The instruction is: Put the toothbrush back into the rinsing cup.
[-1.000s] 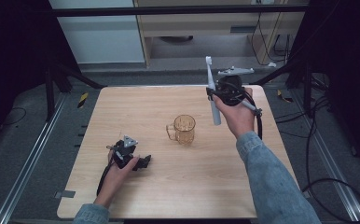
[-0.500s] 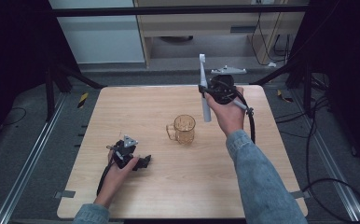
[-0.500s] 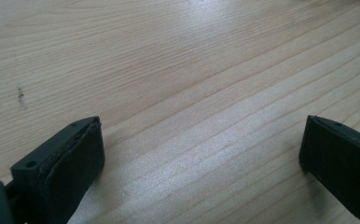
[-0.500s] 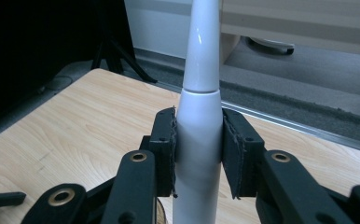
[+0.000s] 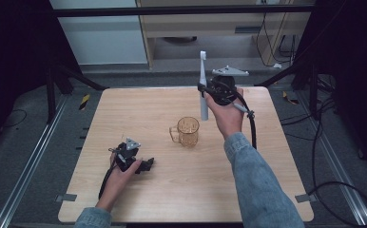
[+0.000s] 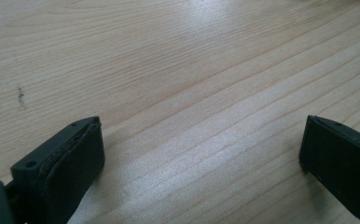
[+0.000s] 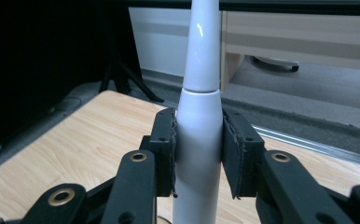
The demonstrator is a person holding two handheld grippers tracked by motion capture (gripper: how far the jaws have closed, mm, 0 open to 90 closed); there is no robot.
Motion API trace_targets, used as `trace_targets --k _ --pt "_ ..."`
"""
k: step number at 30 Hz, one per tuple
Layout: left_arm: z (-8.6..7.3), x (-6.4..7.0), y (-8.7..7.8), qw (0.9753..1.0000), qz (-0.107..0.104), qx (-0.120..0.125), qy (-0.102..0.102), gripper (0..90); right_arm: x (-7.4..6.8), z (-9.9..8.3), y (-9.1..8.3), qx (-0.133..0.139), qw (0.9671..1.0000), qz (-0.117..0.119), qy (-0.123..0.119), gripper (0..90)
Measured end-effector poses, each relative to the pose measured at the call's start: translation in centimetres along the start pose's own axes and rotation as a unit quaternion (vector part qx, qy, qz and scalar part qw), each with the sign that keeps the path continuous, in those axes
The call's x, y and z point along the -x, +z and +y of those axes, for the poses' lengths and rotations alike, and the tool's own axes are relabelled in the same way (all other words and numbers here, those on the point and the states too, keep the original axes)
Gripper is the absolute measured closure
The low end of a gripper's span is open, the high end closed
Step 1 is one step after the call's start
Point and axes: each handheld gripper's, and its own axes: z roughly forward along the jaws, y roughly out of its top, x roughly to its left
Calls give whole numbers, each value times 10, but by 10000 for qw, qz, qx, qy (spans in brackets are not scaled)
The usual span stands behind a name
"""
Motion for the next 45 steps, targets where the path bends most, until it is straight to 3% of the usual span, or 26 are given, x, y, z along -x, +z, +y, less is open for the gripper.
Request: trace_targets --k 25,45 --pt "0 0 0 10000 -1 7 -24 0 -34 -19 17 348 9989 249 -190 674" --pt "0 0 0 10000 -6 -25 13 0 -37 -59 45 18 9994 274 -209 674"
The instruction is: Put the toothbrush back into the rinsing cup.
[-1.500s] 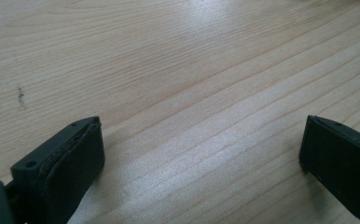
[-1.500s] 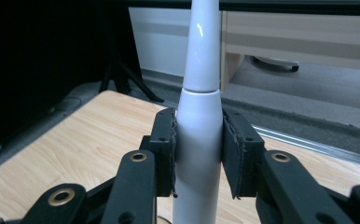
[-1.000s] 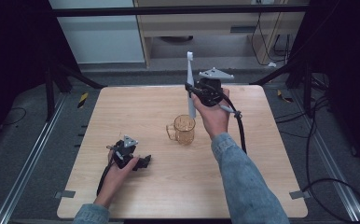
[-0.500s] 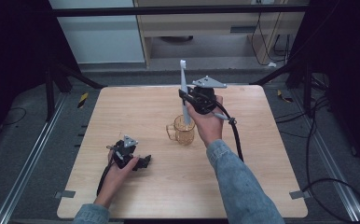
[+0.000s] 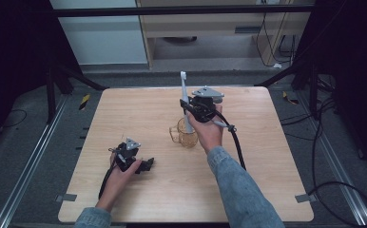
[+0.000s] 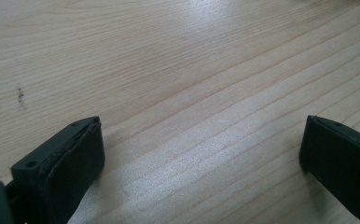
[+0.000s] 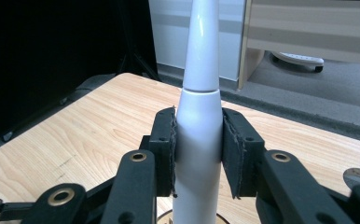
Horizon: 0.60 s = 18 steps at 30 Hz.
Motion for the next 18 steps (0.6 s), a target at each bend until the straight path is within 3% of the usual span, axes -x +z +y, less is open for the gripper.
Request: trace_targets --k 18 --pt "0 0 0 10000 -2 -3 5 0 2 -25 11 -183 9998 -21 8 673"
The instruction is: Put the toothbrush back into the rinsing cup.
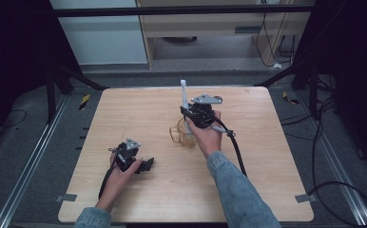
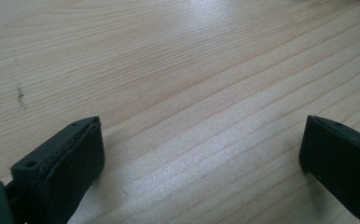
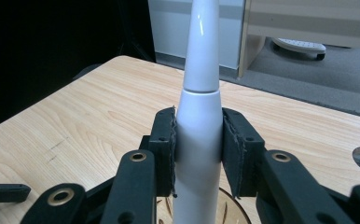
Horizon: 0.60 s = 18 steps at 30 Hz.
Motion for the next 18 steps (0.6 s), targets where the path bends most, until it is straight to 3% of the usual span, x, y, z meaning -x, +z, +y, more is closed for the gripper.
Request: trace_targets --k 18 --pt "0 0 0 10000 -3 1 2 0 4 -12 2 -205 9998 -52 -9 672"
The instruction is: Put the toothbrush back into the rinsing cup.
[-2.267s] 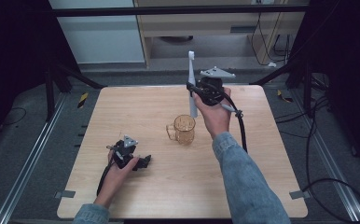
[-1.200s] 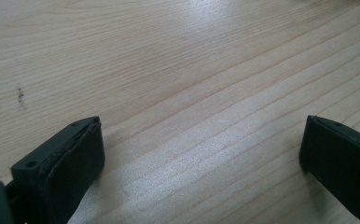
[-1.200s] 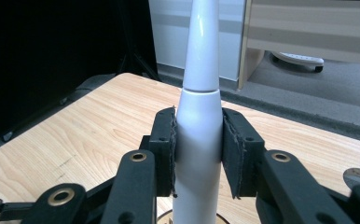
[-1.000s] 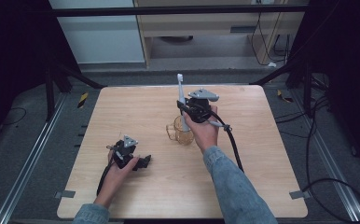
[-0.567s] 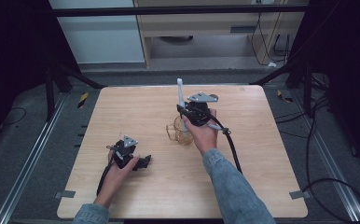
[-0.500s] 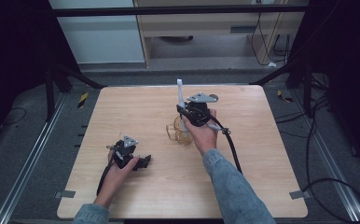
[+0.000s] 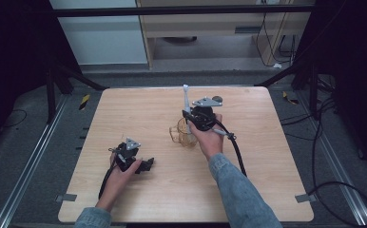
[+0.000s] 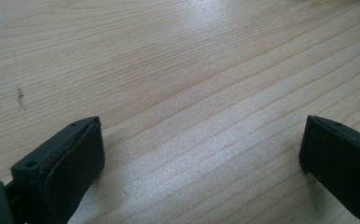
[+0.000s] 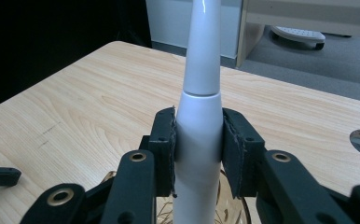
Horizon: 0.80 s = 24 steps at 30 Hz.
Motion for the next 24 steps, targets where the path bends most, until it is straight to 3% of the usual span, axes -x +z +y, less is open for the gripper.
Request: trace_targets --k 24 --pt "0 0 0 10000 -3 0 5 0 -3 -7 7 -140 9999 -20 23 671"
